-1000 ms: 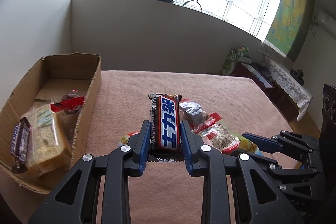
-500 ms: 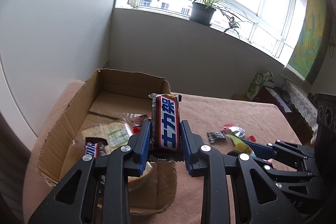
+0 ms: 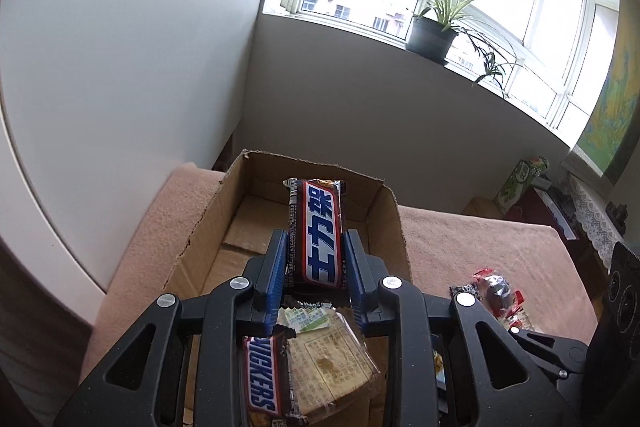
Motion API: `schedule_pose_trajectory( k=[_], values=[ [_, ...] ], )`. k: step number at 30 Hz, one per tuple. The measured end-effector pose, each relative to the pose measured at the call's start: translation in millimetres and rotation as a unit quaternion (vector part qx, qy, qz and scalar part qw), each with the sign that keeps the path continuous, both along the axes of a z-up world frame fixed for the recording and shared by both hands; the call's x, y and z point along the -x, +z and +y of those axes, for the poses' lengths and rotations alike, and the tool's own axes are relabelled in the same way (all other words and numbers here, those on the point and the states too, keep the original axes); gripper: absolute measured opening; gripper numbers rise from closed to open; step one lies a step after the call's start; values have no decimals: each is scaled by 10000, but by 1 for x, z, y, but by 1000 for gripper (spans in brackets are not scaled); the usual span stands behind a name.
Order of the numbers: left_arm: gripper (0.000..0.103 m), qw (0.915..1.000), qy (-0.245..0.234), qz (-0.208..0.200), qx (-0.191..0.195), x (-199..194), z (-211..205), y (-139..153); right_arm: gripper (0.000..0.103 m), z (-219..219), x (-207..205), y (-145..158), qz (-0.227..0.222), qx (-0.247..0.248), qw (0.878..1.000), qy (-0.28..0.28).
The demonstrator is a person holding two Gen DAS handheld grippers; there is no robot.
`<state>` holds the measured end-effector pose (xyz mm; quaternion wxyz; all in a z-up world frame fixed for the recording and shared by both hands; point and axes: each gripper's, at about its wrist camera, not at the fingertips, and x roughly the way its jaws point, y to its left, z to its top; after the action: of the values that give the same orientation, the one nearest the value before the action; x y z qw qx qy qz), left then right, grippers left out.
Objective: Organize snacks
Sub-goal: 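Lower the candy bar and jelly cup into the box and open both grippers, then move both open grippers back over the remaining snacks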
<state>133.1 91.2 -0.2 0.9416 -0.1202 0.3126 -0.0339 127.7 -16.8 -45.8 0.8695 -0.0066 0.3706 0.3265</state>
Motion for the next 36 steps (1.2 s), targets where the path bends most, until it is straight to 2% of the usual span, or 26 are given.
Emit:
schedule_pose_trajectory(
  k=[3,5,7,8,10,11,12,13,28,36],
  values=[
    [27,10000,69,-5,-8,-4,6,0,37,3,-3,-3,2,10,10000,13],
    [27,9999,138,34,-1,-8,8,-1,42,5,-2,-2,-28,38,10000,52],
    [28,9997,236,60,25,-10,12,-2,57,6,1,-1,-102,36,9999,79],
    [29,9996,256,62,31,-10,13,-3,59,5,3,1,-134,23,9999,88],
    [38,9995,301,43,-9,-8,16,-2,62,5,8,5,-228,80,9997,68],
    [53,9994,349,18,-19,-6,17,-1,64,4,10,6,-287,112,9995,48],
    [57,9993,366,-30,-10,-4,18,0,70,2,12,8,-340,119,9994,15],
    [57,9993,363,-35,3,-4,19,1,73,0,13,9,-367,103,9993,-12],
    [57,9989,396,-210,126,11,16,12,73,-51,21,23,-438,3,9983,-386],
    [57,9994,145,-326,0,25,-13,17,73,-104,20,29,-431,-38,9958,-806]
  ],
)
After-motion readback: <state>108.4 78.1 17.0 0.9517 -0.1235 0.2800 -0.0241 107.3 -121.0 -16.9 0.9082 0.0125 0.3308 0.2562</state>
